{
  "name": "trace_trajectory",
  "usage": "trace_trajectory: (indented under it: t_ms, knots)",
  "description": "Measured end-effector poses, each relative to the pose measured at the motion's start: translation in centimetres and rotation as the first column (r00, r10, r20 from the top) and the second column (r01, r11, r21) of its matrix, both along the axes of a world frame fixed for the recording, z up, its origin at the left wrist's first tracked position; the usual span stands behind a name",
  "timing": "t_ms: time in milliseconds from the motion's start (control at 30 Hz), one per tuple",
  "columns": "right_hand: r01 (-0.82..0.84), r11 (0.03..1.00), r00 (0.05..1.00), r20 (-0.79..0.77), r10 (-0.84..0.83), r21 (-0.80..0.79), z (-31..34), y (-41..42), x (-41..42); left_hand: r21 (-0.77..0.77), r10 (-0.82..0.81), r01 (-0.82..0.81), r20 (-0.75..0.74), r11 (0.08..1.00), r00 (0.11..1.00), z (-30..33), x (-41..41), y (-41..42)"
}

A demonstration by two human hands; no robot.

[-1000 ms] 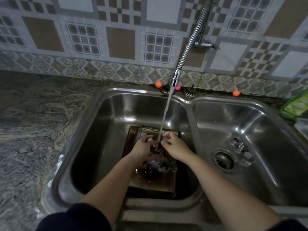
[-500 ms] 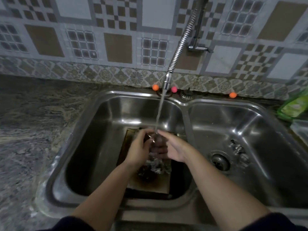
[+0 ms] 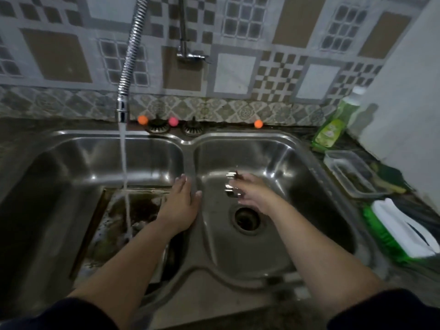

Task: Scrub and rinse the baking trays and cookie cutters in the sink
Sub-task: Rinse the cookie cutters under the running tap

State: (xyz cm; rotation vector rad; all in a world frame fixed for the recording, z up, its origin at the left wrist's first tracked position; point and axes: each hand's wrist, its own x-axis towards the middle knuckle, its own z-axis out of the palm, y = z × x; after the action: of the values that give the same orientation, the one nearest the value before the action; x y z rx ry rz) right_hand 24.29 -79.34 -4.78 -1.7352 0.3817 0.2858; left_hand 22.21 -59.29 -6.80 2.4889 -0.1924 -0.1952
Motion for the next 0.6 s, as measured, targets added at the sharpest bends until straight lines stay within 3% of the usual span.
trace_trajectory:
  t_ms: [33,100,233,333,600]
  knots:
    - [-0.004,0.988,1.0,0.005,0.005,-0.154,-0.8,-1.9,0.0,0.084,0.012,-0.009,-0.025,0.996,1.0,-0.3,0.1,-0.9]
    - [-0.039,0.866,0.999,-0.004,0.043,-0.498,-3.0,-5.4,0.1,0.236,0.045,-0.04,-0.016,0.971,0.999,-0.9,0.2,-2.2]
    - [-0.078,0.645,0.995,-0.1,0.003,-0.76,-7.2,-11.4,1.0,0.36,0.084,-0.094,0.045,0.928,0.995,-1.2,0.3,-3.0]
    - [-0.067,0.565,0.993,-0.111,-0.044,-0.822,-9.3,-13.7,2.1,0.413,0.087,-0.101,0.052,0.905,0.995,-1.3,0.5,-3.1]
    - [-0.104,0.546,0.991,-0.135,-0.017,-0.832,-10.8,-14.8,3.2,0.404,0.101,-0.127,0.083,0.906,0.991,-1.9,1.2,-3.2]
